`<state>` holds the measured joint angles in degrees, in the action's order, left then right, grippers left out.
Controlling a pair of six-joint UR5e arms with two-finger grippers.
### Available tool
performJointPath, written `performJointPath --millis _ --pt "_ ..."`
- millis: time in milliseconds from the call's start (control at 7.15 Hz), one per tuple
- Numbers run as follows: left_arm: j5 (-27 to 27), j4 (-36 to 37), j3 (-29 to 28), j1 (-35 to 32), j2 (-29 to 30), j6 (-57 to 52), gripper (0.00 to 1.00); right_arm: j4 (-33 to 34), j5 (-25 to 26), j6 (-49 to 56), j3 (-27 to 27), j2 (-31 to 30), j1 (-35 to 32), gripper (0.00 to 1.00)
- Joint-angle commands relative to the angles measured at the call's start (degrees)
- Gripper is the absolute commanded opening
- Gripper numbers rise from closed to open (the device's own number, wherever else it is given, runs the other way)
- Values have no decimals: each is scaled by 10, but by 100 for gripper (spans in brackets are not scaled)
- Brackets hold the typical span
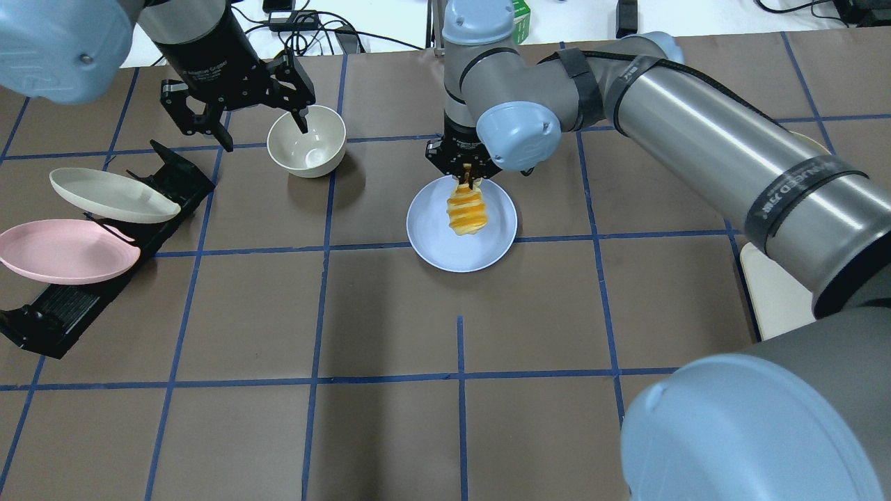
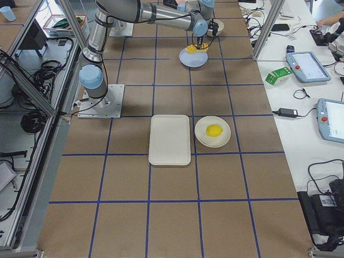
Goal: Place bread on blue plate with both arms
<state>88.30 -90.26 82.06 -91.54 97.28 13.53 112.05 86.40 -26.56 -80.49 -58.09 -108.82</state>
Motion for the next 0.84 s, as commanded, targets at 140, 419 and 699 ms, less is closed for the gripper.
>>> performJointPath --millis 140,419,699 --pt "4 -24 6 4 -19 -3 100 3 2 -9 -3 21 -11 3" --pt "5 -41 5 4 -21 -2 100 5 3 -7 -4 25 -11 72" --pt "3 -42 8 3 -21 0 100 0 4 -8 -4 22 -10 97"
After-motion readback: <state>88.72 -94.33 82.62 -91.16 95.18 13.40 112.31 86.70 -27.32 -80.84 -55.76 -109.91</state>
